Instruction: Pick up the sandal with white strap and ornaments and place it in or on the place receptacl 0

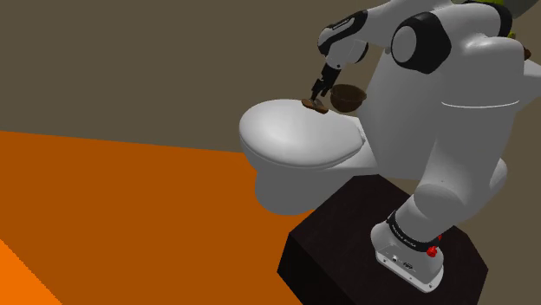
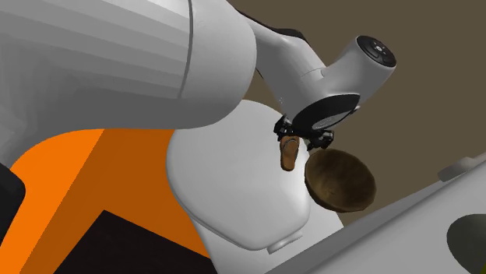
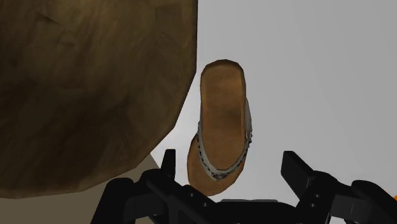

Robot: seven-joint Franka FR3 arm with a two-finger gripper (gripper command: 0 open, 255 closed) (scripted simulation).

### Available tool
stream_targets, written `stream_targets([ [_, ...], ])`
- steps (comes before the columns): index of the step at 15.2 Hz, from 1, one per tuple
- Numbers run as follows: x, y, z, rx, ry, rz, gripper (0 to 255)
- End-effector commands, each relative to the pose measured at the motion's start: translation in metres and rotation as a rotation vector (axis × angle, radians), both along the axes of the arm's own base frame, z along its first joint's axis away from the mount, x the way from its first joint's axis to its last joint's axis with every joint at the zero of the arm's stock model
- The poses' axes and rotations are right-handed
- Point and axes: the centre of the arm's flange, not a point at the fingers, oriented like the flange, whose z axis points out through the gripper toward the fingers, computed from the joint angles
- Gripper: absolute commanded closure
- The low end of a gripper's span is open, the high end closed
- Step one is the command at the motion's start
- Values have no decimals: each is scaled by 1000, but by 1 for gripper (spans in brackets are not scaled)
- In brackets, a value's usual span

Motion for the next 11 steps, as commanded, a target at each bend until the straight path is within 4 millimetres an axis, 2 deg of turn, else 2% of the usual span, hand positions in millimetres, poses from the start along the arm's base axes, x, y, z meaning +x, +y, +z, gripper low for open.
stream_targets([
  [1, 2, 1, -11, 0, -1, 0, 0],
  [4, 3, 4, -24, 0, -1, 0, 0],
  [11, 3, 4, -24, 0, -1, 0, 0],
])
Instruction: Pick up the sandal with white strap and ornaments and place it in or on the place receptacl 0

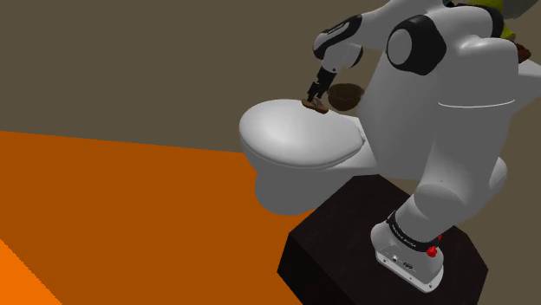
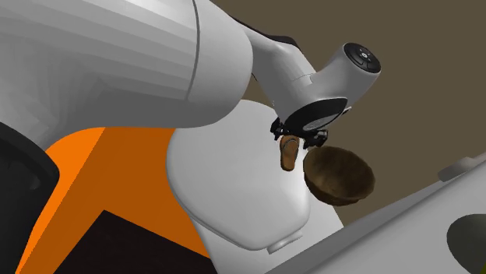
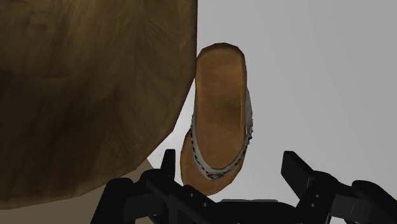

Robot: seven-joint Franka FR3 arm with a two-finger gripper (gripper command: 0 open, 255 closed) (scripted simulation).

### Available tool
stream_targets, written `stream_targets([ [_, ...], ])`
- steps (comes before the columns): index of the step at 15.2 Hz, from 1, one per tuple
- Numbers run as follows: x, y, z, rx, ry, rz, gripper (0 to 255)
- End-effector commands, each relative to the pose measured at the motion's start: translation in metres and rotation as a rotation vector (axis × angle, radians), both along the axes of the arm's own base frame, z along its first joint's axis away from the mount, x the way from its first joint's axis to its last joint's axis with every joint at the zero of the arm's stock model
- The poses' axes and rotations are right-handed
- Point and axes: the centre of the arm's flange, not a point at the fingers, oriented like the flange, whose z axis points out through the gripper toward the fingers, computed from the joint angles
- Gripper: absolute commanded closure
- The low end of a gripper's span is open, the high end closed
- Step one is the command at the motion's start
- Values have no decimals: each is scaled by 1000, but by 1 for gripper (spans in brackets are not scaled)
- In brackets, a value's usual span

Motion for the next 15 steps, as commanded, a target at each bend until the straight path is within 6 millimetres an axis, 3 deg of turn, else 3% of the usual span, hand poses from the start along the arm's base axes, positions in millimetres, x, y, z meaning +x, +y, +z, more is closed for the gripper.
stream_targets([
  [1, -7, -4, -12, 5, 23, -13, 255],
  [10, -7, -7, -8, 6, 23, -13, 255],
  [15, -7, -7, 18, 5, 23, -13, 255],
])
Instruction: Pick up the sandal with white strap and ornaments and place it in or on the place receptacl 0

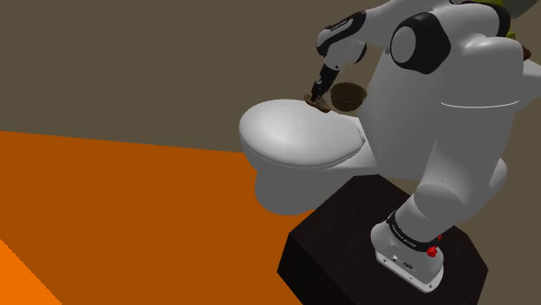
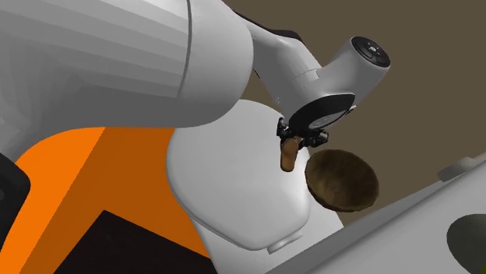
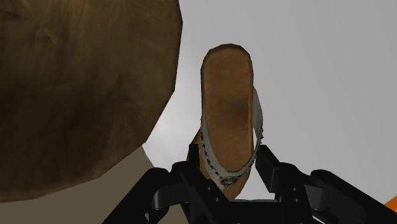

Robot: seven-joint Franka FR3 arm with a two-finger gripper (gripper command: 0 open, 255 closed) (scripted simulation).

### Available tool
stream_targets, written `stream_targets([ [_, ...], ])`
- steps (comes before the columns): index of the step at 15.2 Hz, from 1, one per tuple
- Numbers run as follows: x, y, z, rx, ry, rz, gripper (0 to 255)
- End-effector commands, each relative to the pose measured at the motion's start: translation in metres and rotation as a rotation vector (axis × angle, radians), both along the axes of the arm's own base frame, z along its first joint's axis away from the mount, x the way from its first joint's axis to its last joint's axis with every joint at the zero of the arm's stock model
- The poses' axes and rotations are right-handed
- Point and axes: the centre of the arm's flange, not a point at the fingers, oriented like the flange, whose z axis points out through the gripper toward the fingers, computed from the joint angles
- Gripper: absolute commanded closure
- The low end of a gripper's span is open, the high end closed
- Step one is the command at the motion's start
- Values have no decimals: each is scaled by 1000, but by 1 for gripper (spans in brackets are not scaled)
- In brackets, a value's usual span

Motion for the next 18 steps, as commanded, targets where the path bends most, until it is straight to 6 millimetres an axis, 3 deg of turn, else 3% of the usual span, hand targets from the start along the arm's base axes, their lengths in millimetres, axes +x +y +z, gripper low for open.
stream_targets([
  [1, 1, -2, 10, 0, 1, 0, 255],
  [18, 1, -2, 100, 0, 1, 0, 255],
])
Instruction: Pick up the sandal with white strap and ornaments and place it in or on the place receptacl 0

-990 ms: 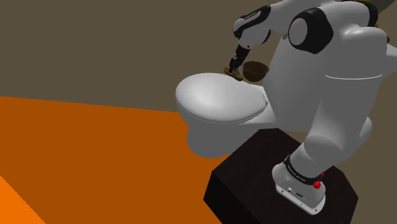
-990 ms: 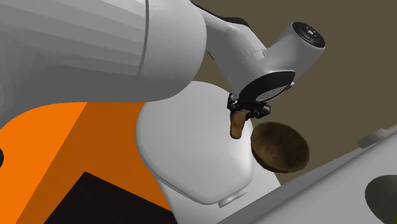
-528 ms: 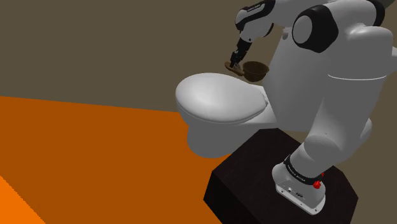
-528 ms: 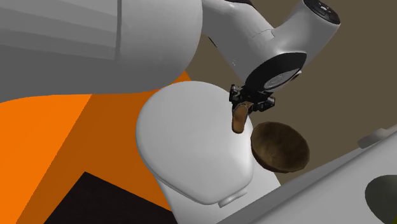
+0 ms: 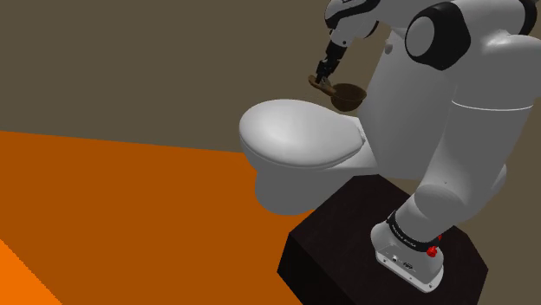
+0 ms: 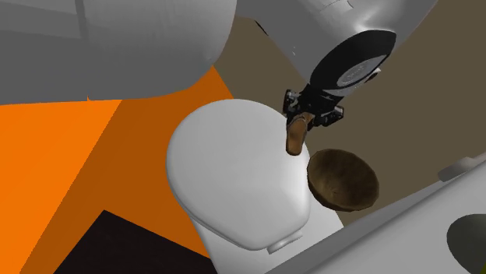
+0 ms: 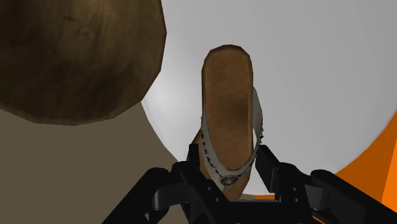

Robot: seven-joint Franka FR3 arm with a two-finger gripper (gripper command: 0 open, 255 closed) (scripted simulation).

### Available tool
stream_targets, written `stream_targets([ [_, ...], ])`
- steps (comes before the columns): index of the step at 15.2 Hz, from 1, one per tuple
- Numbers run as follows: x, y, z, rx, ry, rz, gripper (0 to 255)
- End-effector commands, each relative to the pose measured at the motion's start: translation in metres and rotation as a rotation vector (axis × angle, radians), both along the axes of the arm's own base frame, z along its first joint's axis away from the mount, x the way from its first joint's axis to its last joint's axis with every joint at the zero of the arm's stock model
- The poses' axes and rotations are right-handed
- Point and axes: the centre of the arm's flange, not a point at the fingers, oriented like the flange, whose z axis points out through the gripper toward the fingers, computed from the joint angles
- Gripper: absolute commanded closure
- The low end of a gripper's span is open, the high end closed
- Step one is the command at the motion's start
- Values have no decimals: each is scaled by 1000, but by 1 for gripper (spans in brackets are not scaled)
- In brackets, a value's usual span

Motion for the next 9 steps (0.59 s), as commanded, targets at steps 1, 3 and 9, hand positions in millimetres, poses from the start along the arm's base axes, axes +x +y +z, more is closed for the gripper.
stream_targets([
  [1, 0, 0, 10, 0, 0, 0, 255],
  [3, 0, 0, 21, 0, 0, 0, 255],
  [9, 0, 0, 52, 0, 0, 0, 255],
])
